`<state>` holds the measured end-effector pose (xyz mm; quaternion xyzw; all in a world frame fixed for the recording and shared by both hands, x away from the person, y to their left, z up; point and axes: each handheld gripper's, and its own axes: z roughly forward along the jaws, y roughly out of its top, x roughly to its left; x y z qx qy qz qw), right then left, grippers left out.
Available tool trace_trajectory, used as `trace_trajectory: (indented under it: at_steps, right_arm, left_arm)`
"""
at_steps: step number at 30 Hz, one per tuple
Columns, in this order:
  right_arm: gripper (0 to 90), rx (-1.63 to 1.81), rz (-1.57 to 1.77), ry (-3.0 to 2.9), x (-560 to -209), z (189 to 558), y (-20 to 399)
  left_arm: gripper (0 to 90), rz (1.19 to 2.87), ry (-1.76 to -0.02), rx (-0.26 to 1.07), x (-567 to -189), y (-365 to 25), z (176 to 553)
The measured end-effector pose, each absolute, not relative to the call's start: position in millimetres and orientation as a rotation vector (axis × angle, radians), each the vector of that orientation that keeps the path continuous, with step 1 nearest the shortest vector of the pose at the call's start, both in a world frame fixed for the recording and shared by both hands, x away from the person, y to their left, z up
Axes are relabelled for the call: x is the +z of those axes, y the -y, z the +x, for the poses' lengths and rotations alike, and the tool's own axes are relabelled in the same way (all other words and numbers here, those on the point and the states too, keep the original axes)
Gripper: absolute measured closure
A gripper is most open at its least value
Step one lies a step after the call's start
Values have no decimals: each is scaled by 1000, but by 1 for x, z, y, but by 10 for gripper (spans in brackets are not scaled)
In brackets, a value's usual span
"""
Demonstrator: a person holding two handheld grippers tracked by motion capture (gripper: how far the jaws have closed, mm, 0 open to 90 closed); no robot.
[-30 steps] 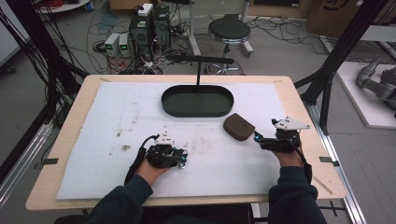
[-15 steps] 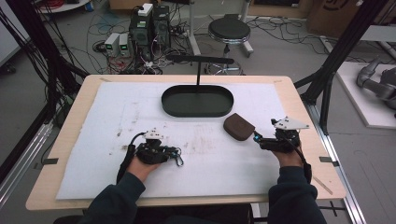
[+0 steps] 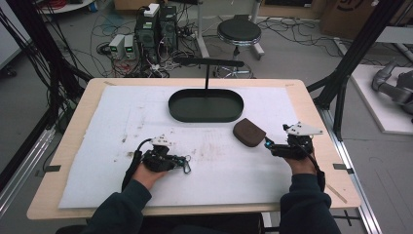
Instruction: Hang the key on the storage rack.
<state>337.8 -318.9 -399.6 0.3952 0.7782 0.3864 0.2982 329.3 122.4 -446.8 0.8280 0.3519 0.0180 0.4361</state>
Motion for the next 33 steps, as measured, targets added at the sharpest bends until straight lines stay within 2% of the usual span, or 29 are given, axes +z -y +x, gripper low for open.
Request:
trace_trajectory:
  at_steps: [7,16,25,33]
  right_arm:
    - [168,1030,1049,-2070,-399,338,318]
    - [168,1031,1042,-2067,-399,339,318]
    - [169,1033,1058,-2052,-398,336,323]
    - [168,1049,1054,-2042,-396,333,324]
  left_arm:
    - [873,2160,-789,115,-446,-117,327]
    - [880,2162,-790,172,-445,-112,325]
    - [883,2064,-797,171,-435,-118,325]
    - [883,1950,-812,225,-412,-135,329]
